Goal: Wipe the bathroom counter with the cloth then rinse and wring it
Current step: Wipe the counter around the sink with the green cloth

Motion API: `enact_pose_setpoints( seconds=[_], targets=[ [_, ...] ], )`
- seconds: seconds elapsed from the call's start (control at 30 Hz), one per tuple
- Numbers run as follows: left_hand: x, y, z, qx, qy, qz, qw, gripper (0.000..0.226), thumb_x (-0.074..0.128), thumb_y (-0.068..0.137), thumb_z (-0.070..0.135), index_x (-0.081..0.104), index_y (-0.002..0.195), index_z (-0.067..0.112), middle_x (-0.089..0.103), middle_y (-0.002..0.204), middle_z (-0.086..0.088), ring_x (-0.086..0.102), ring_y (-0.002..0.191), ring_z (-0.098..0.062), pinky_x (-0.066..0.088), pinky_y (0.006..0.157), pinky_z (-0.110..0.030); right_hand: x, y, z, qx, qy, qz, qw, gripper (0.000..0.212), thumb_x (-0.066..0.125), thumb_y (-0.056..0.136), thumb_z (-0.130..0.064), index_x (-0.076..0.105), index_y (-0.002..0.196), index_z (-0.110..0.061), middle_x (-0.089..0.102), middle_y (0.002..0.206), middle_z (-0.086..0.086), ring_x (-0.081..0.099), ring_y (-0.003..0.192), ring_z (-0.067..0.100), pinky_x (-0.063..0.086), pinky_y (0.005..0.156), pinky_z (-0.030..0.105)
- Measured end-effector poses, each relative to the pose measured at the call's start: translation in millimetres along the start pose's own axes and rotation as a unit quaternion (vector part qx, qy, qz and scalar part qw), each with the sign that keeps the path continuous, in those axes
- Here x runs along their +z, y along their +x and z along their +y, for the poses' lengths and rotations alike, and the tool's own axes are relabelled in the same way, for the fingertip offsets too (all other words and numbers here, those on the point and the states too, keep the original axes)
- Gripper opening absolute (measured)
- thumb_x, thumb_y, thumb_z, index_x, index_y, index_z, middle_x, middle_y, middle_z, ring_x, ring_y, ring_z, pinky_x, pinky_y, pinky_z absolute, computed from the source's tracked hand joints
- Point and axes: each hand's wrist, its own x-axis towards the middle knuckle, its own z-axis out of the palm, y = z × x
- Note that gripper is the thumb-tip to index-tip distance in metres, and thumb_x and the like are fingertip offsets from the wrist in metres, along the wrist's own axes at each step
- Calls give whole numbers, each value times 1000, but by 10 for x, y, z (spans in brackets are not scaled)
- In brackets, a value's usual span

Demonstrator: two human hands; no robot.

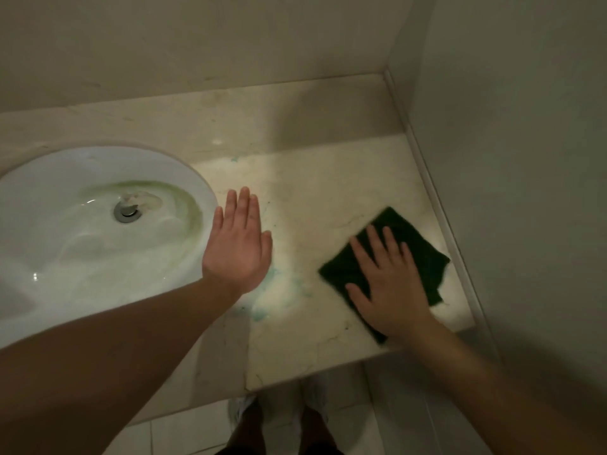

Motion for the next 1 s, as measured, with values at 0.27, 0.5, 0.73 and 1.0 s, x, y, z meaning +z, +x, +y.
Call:
enact_pose_setpoints(
  seconds=[0.27, 0.5, 0.73, 1.0],
  targets=[
    [13, 2, 8, -5, -5, 7, 1000, 67, 17, 96, 37, 7, 154, 4, 3, 163, -14, -5, 151, -27, 4, 122, -46, -205, 1002, 238, 148, 51, 49, 986, 76, 22, 90, -60, 11, 155, -22, 9, 162, 16, 7, 149, 37, 9, 119, 55],
    [25, -12, -3, 5, -5, 11, 1000, 66, 18, 97, 35, 7, 154, 4, 3, 163, -14, -5, 151, -27, 4, 122, -46, -136, 891, -350, 60, 40, 59, 996, 77, 25, 90, -62, 11, 155, -22, 10, 163, 14, 5, 149, 35, 7, 120, 53],
    [-14, -33, 15, -7, 3, -1, 1000, 66, 17, 97, 35, 7, 154, 3, 3, 163, -15, -3, 150, -29, 7, 122, -47, 189, -288, -701, 141, 77, 40, 986, 80, 31, 89, -59, 10, 155, -20, 7, 163, 16, 4, 149, 35, 8, 120, 53],
    [-10, -30, -4, 0, 2, -2, 1000, 64, 17, 99, 35, 5, 154, 5, 1, 163, -14, -5, 150, -27, 6, 123, -46, -122, 931, -589, 227, 91, 72, 967, 79, 21, 91, -58, 9, 155, -15, 8, 162, 19, 4, 148, 38, 7, 119, 55]
  ],
)
